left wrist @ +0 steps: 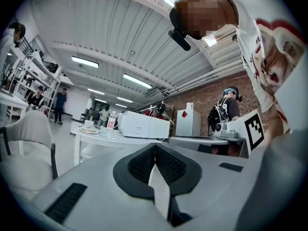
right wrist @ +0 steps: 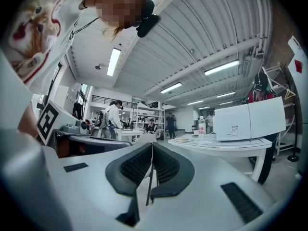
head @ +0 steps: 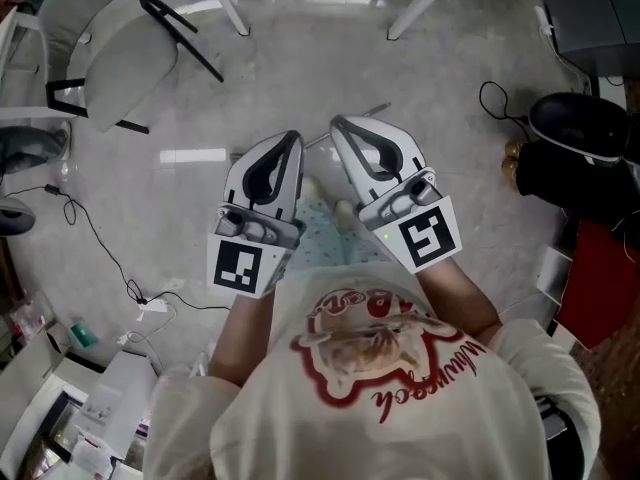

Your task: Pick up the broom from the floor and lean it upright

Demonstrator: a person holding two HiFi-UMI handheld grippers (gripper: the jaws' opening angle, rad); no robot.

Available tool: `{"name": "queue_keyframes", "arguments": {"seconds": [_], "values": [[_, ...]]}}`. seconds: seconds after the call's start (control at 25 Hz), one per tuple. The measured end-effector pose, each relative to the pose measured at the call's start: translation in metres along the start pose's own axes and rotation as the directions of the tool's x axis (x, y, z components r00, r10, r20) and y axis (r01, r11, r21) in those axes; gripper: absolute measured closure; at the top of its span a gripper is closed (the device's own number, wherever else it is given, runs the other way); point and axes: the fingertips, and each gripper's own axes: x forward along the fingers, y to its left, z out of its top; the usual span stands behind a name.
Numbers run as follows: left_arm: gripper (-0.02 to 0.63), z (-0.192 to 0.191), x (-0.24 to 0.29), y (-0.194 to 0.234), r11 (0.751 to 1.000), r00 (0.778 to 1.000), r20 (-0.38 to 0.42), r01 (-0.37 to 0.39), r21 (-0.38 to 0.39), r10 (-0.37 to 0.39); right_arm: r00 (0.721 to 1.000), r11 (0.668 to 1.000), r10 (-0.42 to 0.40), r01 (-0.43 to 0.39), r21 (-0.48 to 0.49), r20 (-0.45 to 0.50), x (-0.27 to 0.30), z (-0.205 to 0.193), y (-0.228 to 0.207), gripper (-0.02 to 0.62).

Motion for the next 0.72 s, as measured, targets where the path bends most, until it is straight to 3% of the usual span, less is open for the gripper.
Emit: {"name": "queue_keyframes", "arguments": {"seconds": [0.36, 0.56, 0.72], "values": [[0.584, -0.038, 0.045, 0.047, 0.999, 0.998, -0.048, 0.027, -0.033, -0.029, 0.996, 0.997, -0.078, 0.079, 0.014, -0.033, 0.045, -0.039, -0.032, 0.571], [0.584, -0.098, 0.065, 0.075, 0.999, 0.997, -0.083, -0.007, -0.033, 0.004, 0.986, 0.993, -0.101, 0.107, 0.044, -0.132, 0.047, -0.117, -0.049, 0.571], [0.584, -0.161, 0.075, 0.104, 0.995, 0.992, -0.103, -0.084, -0.060, 0.078, 0.971, 0.991, -0.110, 0.123, 0.052, -0.210, 0.047, -0.196, -0.066, 0.571]]}}
